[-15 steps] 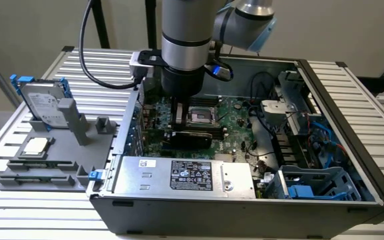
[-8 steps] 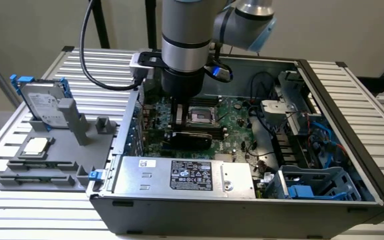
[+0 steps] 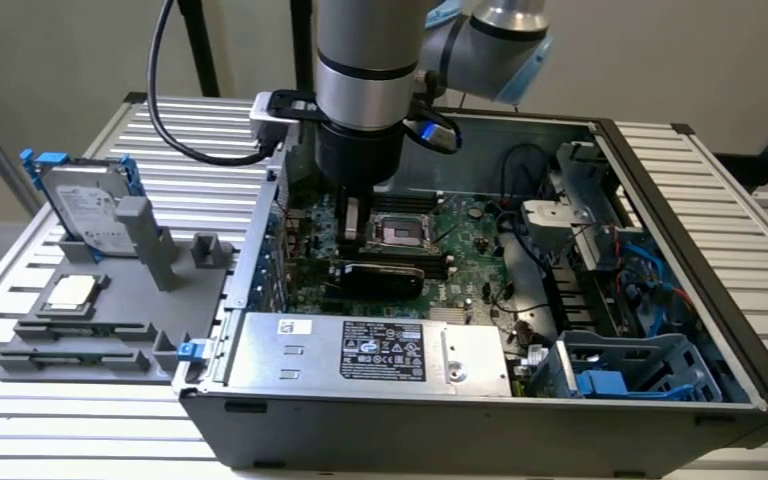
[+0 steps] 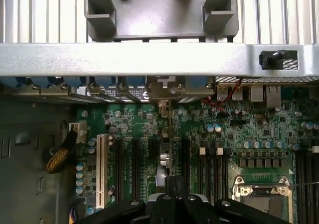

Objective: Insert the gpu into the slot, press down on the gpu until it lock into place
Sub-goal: 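Press down on the gpu until it lock into place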

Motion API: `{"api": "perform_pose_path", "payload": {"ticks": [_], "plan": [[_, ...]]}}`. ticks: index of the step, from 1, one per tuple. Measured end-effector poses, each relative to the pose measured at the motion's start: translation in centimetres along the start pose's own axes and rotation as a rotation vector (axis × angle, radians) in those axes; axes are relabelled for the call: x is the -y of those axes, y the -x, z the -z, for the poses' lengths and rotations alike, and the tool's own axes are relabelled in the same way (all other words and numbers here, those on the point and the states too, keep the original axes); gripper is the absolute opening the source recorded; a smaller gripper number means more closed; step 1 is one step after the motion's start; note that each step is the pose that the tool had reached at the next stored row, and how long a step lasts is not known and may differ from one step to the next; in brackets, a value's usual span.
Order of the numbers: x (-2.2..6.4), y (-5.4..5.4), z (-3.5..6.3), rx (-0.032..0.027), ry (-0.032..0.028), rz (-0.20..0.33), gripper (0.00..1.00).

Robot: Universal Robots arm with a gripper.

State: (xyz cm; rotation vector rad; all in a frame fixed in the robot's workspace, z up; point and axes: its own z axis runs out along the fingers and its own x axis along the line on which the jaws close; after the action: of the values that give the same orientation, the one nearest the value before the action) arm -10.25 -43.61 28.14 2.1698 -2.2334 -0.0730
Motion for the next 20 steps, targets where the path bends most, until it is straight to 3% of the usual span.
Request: {"api": "perform_pose_path", "payload": {"ticks": [2, 8, 10, 12, 16, 20], "plan": [[-0.10, 0.00, -0.01, -0.0009, 0.0183, 0.002, 0.11], [-0.35, -0.01, -0.02, -0.0046, 0.0833, 0.009, 0.11], [-0.42, -0.01, -0.01, -0.0084, 0.0994, 0.012, 0.11], [-0.48, -0.01, -0.02, -0.0154, 0.1131, 0.015, 0.11], [-0.56, -0.02, -0.03, -0.0392, 0.1437, 0.018, 0.11], [-0.63, -0.02, -0.04, -0.0529, 0.1826, 0.021, 0.11]]}}
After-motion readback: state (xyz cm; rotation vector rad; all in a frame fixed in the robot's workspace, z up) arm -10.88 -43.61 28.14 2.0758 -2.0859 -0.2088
